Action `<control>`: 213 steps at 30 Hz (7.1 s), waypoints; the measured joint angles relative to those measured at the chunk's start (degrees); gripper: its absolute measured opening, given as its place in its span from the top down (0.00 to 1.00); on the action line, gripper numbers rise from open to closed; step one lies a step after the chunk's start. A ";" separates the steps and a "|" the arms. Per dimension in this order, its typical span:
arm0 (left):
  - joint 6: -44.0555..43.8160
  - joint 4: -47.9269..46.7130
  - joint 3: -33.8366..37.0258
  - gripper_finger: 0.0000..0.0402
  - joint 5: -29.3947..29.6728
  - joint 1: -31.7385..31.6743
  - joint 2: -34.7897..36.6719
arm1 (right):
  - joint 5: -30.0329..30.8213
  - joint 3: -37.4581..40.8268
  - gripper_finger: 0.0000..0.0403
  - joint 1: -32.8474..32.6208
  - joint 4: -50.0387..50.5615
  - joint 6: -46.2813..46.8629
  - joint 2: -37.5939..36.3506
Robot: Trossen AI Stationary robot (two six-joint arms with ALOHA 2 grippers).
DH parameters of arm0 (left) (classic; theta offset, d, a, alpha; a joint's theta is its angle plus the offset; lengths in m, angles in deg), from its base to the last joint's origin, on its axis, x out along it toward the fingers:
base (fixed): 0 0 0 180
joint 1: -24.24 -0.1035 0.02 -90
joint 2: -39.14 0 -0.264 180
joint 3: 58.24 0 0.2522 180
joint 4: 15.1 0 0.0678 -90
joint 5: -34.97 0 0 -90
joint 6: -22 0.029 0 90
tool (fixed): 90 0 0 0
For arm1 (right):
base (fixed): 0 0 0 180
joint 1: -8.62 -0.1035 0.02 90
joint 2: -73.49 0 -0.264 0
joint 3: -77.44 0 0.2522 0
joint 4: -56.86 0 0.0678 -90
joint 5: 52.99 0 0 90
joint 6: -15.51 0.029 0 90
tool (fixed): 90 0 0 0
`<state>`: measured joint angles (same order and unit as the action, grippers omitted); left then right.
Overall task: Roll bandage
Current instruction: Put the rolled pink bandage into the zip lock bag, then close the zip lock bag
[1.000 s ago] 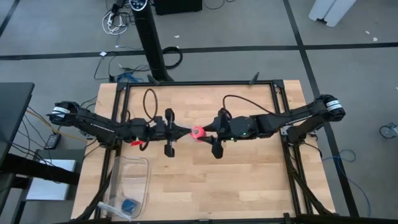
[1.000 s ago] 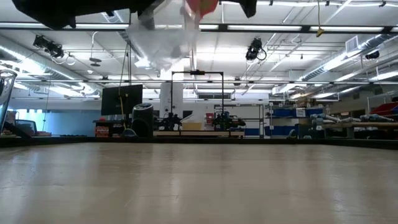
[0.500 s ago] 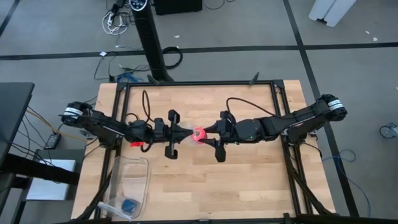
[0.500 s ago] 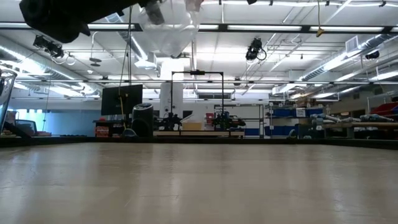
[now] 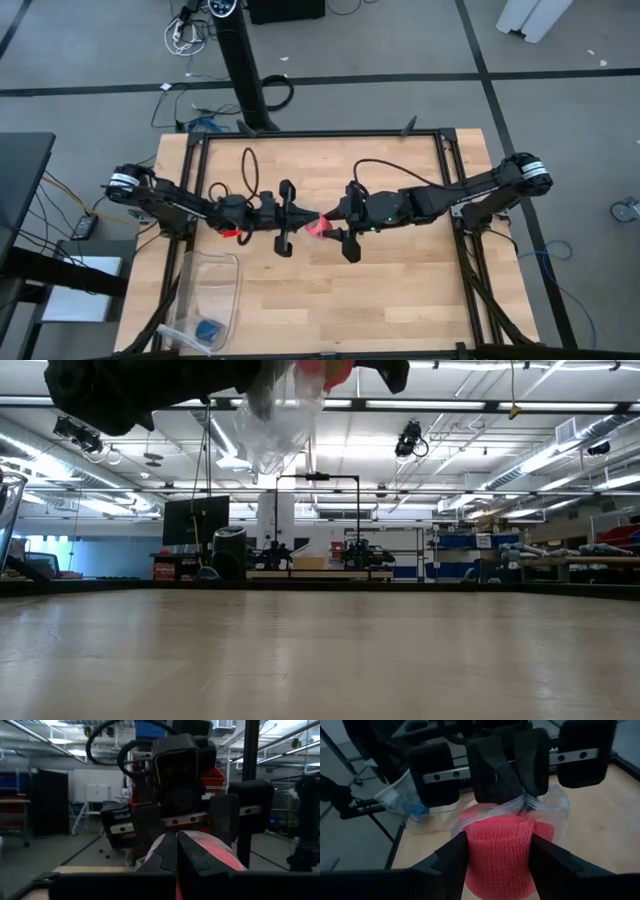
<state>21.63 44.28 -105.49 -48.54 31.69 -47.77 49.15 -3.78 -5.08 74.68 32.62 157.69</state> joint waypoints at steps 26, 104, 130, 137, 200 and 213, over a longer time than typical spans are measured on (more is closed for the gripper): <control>-8.26 16.05 2.65 1.00 -8.59 -1.52 -9.09 | -0.57 -1.22 0.31 1.67 5.11 4.73 -4.34; 1.73 -31.94 -7.41 0.58 -9.94 -2.46 4.34 | 26.55 17.12 1.00 -10.08 -10.59 -19.22 -6.51; 6.68 -51.52 -19.98 0.68 -1.16 0.80 1.88 | 26.14 17.09 1.00 -10.11 -14.71 -22.24 -4.66; 6.42 -50.19 -19.98 0.69 0.36 0.86 1.63 | 26.10 17.09 1.00 -10.11 -14.77 -22.31 -4.66; 7.82 -55.91 -19.81 0.94 3.13 1.16 0.29 | 27.14 17.16 1.00 -10.95 -13.66 -21.27 -5.48; 4.82 -50.67 -19.74 0.67 0.77 1.63 0.41 | 27.45 16.92 1.00 -11.05 -13.64 -21.26 -5.70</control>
<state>26.45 -6.39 -125.24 -47.76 33.32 -47.36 76.60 13.14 -16.13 61.04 11.36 151.98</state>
